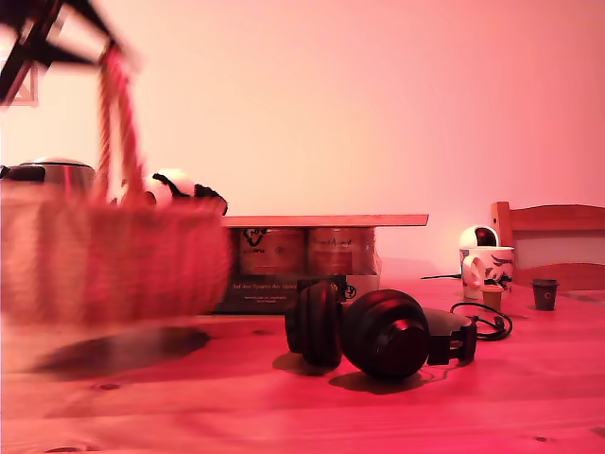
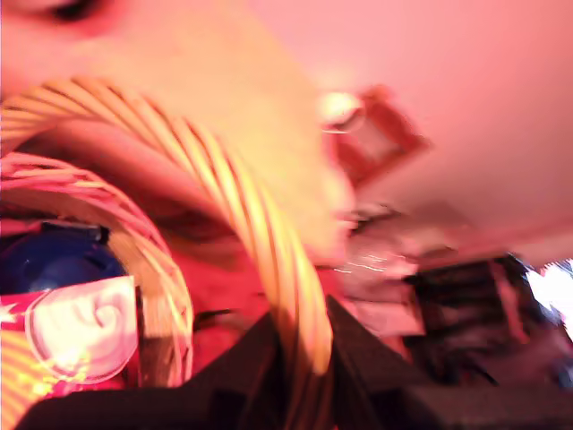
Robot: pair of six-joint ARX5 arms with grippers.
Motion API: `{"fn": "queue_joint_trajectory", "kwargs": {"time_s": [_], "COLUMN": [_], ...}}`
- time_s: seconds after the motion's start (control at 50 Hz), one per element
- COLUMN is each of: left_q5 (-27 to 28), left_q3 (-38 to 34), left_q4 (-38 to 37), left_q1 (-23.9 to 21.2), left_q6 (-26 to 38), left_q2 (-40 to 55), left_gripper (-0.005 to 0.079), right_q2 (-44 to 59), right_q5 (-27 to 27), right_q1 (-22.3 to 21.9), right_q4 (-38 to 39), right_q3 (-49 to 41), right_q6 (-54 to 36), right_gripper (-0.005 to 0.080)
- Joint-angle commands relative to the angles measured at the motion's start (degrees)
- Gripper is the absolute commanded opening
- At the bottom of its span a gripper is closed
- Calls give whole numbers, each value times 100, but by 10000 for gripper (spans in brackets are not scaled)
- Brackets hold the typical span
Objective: Pick up the straw basket and place it on the shelf behind you
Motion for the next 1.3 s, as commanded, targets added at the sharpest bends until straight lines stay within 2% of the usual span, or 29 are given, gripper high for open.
{"fn": "queue_joint_trajectory", "kwargs": {"time_s": [0.0, 0.54, 1.28], "left_q5": [129, 92, 118], "left_q3": [459, 1655, 5104], "left_q4": [339, 470, 664], "left_q1": [-129, -485, -1126], "left_q6": [35, -155, -155], "left_q2": [-173, -9, 2295], "left_gripper": [-22, -22, -22], "right_q2": [-35, -35, -35], "right_q5": [-24, -24, -22], "right_q1": [28, 28, 22], "right_q4": [61, 81, 203], "right_q3": [96, 96, 96], "right_q6": [0, 2, 0], "right_gripper": [-10, -10, -10]}}
